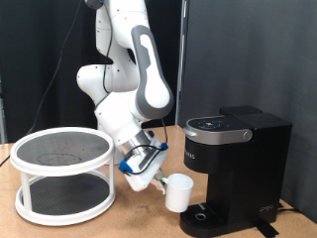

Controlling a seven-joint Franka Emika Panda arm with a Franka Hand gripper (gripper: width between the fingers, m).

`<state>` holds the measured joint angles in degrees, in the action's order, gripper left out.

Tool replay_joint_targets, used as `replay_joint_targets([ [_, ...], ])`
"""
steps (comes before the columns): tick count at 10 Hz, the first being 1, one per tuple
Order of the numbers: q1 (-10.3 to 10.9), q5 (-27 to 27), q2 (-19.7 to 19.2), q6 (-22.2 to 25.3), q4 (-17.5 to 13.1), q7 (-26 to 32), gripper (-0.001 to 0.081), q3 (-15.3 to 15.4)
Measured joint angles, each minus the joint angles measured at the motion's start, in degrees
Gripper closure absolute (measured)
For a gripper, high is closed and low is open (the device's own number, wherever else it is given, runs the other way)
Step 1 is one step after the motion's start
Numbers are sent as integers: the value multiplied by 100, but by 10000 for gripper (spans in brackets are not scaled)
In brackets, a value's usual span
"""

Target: Make a cup of coffee with the keurig machine

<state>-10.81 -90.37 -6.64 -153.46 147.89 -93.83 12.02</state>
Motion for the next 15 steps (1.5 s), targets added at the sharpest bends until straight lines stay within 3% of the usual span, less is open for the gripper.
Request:
replay_joint_targets([
  [2, 149, -672, -111, -215, -92, 395, 799, 219],
  [5, 308, -2285, -346, -479, -352, 1742, 799, 327],
  [7, 332, -2815, -510, -502, -492, 2247, 799, 327],
  [13, 334, -3186, -837, -512, -685, 2622, 799, 327],
  [14, 334, -3176, -850, -512, -681, 2617, 593, 327],
  [15, 330, -3109, -853, -512, -651, 2586, 593, 327],
])
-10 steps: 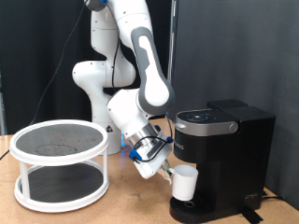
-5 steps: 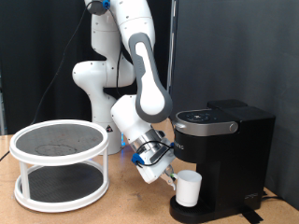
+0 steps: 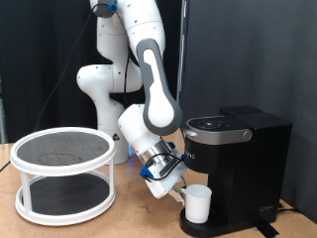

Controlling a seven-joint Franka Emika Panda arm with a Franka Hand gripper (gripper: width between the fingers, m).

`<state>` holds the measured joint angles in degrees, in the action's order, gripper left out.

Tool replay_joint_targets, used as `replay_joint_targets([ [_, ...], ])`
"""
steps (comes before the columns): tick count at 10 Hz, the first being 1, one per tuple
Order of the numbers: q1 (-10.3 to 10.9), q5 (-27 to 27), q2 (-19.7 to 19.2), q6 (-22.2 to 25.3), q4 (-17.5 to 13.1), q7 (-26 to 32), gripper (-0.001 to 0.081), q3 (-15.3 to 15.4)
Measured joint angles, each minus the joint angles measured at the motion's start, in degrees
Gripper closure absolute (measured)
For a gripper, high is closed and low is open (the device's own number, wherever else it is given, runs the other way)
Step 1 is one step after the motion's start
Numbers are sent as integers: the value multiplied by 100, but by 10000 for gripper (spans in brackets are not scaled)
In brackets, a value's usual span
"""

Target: Make a cup of coffee with the keurig machine

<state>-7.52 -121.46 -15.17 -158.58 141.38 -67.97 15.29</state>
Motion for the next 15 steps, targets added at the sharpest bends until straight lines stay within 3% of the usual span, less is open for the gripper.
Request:
replay_joint_targets([
  [1, -13, 118, 1, 6, 63, -53, 420, 0],
  [2, -48, 408, 17, 15, 174, -235, 420, 0],
  [3, -108, 870, 68, 66, 340, -576, 220, -2],
  [4, -189, 1445, 161, 154, 542, -1000, 105, -5],
  [5, -278, 1793, 302, 294, 753, -1250, 105, -25],
  [8, -528, 1901, 851, 594, 1275, -1259, 72, -115],
  [10, -529, 2021, 842, 729, 1297, -1368, 72, -106],
  [15, -538, 2445, 1924, 2264, 1847, -1569, 72, -125],
])
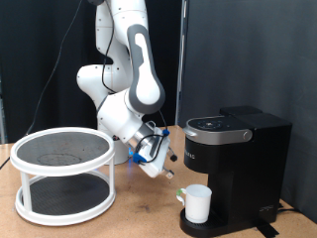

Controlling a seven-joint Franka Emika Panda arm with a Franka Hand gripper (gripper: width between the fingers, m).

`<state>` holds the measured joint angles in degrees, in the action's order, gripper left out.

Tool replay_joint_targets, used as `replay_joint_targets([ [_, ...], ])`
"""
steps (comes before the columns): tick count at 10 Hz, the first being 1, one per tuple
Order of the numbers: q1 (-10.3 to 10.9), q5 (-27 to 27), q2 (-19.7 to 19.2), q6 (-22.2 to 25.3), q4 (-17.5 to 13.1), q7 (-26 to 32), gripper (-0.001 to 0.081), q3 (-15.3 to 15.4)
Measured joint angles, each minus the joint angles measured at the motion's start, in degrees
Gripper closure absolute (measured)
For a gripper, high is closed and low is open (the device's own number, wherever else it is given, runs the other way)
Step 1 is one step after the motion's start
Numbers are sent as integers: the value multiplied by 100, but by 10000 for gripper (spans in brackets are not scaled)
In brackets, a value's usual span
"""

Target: Make a cup of coffee with the keurig machine

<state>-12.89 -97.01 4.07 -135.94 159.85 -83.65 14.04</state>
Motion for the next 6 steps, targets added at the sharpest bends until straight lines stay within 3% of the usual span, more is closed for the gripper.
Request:
replay_joint_targets([
  [4, -21, 310, 896, 1011, 241, -152, 72, -202],
  [6, -18, 308, 868, 1037, 184, -151, 72, -182],
])
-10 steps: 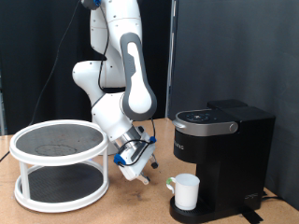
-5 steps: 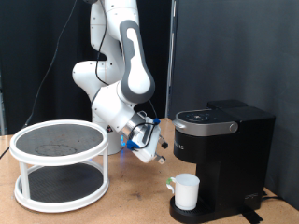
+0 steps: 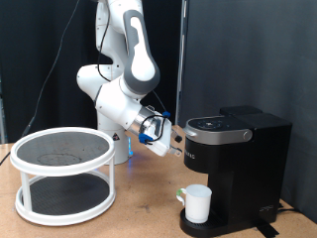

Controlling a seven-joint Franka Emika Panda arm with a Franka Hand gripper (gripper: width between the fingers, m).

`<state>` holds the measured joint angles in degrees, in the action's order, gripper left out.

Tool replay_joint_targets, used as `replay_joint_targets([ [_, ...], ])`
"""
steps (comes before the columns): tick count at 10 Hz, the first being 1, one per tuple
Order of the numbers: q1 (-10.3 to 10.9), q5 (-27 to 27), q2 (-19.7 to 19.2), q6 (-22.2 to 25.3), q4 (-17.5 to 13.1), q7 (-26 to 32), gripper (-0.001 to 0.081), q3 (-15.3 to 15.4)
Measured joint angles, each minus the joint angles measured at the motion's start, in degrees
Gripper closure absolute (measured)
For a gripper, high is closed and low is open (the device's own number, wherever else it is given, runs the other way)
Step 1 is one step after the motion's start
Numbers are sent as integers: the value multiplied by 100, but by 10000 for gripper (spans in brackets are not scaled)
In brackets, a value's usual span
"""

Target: Make a cup of coffee with the keurig machine

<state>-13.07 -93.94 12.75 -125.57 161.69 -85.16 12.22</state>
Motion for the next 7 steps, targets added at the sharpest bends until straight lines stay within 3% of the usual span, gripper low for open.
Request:
replay_joint_targets([
  [4, 0, 223, 572, 1487, 49, -394, 72, -219],
  [7, 1, 179, 1113, 2064, 50, -526, 72, -341],
])
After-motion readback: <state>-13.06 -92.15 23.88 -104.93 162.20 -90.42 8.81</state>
